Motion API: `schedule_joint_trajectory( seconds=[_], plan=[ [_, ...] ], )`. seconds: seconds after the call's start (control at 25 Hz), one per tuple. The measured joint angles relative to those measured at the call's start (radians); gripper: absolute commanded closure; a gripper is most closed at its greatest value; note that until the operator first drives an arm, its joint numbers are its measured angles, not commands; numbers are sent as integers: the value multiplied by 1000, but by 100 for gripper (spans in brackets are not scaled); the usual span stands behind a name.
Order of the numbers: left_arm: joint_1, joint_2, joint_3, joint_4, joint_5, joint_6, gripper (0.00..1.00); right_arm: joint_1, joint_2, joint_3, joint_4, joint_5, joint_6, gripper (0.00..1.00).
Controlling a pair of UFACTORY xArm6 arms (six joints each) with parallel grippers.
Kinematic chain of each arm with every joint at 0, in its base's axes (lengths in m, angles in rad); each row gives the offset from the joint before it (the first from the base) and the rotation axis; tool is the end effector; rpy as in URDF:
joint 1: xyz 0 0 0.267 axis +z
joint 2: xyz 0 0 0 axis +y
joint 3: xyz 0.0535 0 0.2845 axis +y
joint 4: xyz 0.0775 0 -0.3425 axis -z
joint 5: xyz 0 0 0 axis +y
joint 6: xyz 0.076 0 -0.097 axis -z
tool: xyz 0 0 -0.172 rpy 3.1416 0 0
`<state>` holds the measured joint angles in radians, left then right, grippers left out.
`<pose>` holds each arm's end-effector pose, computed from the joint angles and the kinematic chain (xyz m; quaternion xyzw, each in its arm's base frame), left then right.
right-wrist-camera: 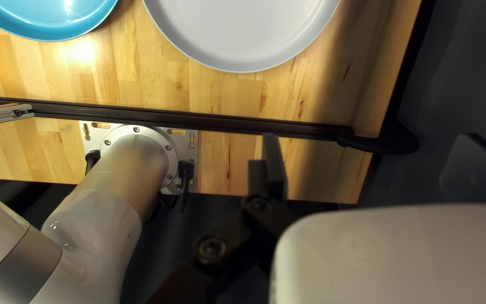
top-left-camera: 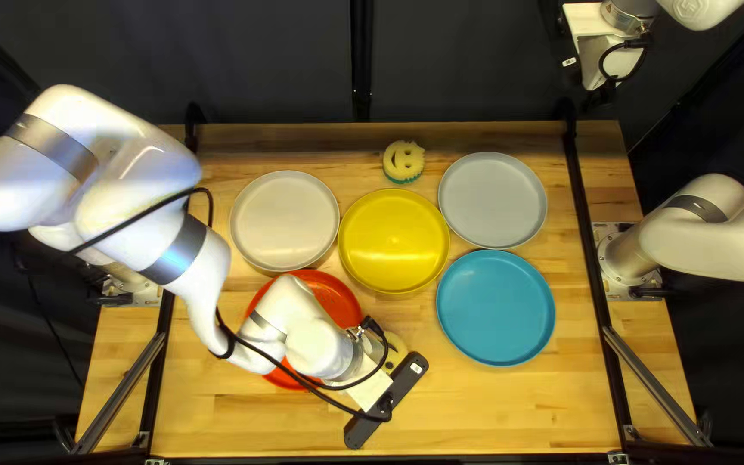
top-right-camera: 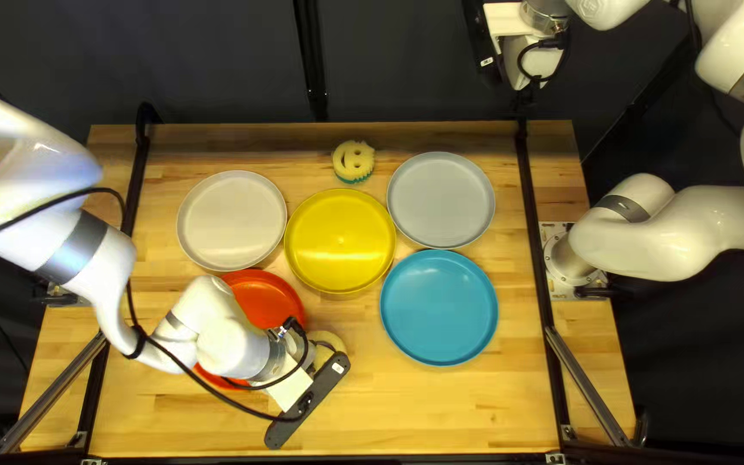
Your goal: Pick up sponge and scrub the plate
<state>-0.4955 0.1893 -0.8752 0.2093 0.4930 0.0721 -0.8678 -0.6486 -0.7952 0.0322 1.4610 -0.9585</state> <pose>0.4548 -0.2315 0.0718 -0.9260 0.3605 -0.1058 0.0367 0.1950 -0.2172 0.2894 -0.9989 -0.0434 -0.0074 0.0166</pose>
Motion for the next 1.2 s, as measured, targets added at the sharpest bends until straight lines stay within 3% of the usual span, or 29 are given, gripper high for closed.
schedule_joint_trajectory(
  seconds=[0.32, 0.76, 1.2],
  plan=[
    [13, -72, 127, -58, -18, 4, 100, 0, 0, 0, 0, 0, 0, 0],
    [3, -100, 127, -50, 25, -46, 100, 0, 0, 0, 0, 0, 0, 0],
    [9, -161, 194, -47, 28, -81, 100, 0, 0, 0, 0, 0, 0, 0]
  ],
)
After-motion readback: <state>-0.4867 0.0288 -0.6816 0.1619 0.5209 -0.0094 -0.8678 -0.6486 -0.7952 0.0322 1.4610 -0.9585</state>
